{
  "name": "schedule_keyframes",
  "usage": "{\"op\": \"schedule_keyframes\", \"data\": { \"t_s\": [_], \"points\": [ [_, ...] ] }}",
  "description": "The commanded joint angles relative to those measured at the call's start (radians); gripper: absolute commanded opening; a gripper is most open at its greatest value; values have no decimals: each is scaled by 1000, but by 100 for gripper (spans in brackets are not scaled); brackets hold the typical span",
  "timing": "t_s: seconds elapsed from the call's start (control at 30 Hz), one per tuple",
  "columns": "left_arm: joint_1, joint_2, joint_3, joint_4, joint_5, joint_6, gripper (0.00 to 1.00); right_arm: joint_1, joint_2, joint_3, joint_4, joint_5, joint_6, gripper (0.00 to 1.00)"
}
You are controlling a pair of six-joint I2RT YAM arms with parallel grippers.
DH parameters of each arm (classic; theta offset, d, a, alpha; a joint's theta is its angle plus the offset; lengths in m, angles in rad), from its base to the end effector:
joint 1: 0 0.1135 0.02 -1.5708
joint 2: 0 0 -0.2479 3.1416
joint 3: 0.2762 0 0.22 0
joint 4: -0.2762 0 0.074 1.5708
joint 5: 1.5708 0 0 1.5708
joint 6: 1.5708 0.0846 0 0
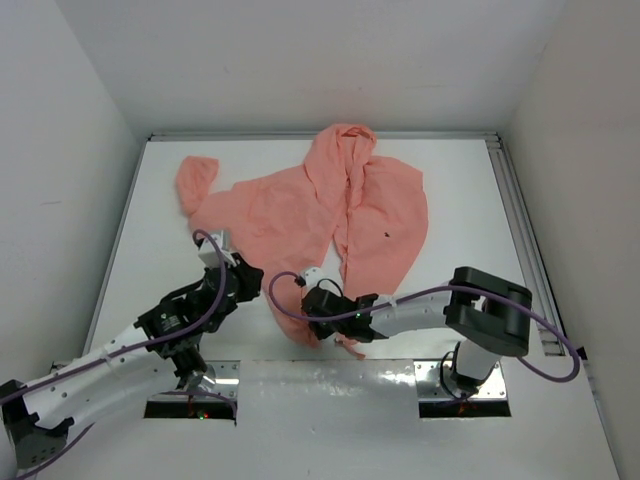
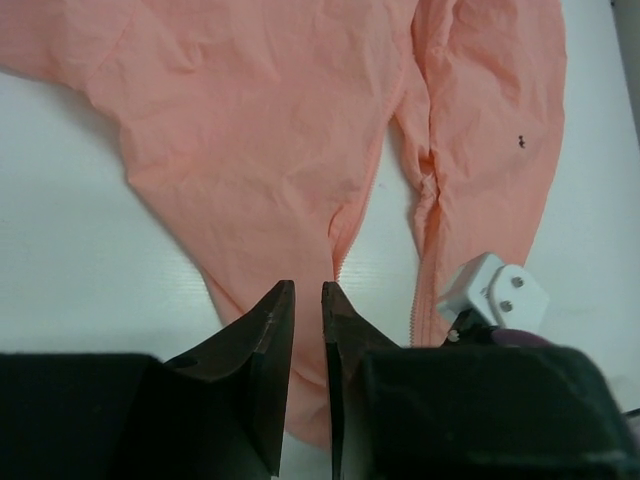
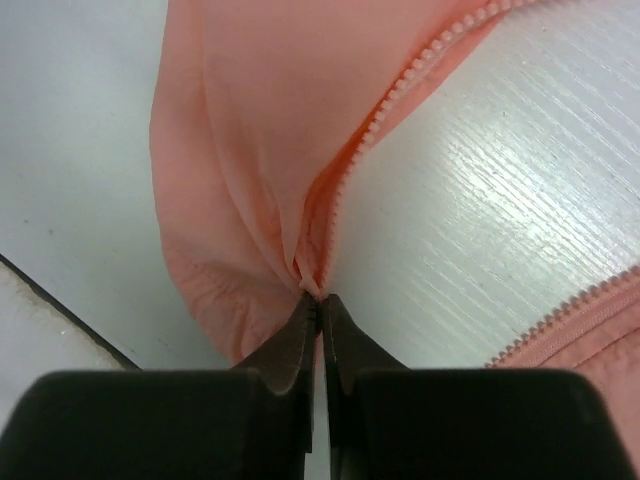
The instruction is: Zip up the jacket
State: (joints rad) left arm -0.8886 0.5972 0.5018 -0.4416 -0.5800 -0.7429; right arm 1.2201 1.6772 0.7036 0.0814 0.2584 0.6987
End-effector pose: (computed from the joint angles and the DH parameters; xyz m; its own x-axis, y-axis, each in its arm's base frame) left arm 0.1342 -0.0917 0.2184 -0.4759 -0.3115 -0.8225 0.0414 0.9262 -0.3747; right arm 0.1278 0.2863 0.0974 -0.7533 -0.2492 -0.6086 -0.4810 0.8399 0.2514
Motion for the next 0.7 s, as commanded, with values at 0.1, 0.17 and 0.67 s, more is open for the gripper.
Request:
{"op": "schedule_keyframes", "data": {
  "t_s": [0.1,0.17,0.67],
  "points": [
    [5,10,-35,50,118,11,19,7,-62,-101,104,1,57,0],
    [5,10,-52,87,181,13,20,7,-108,-159,209,13,91,0],
    [5,9,-138,377,551,63,52,6,-332,-309,777,150,-105,0]
  ]
}}
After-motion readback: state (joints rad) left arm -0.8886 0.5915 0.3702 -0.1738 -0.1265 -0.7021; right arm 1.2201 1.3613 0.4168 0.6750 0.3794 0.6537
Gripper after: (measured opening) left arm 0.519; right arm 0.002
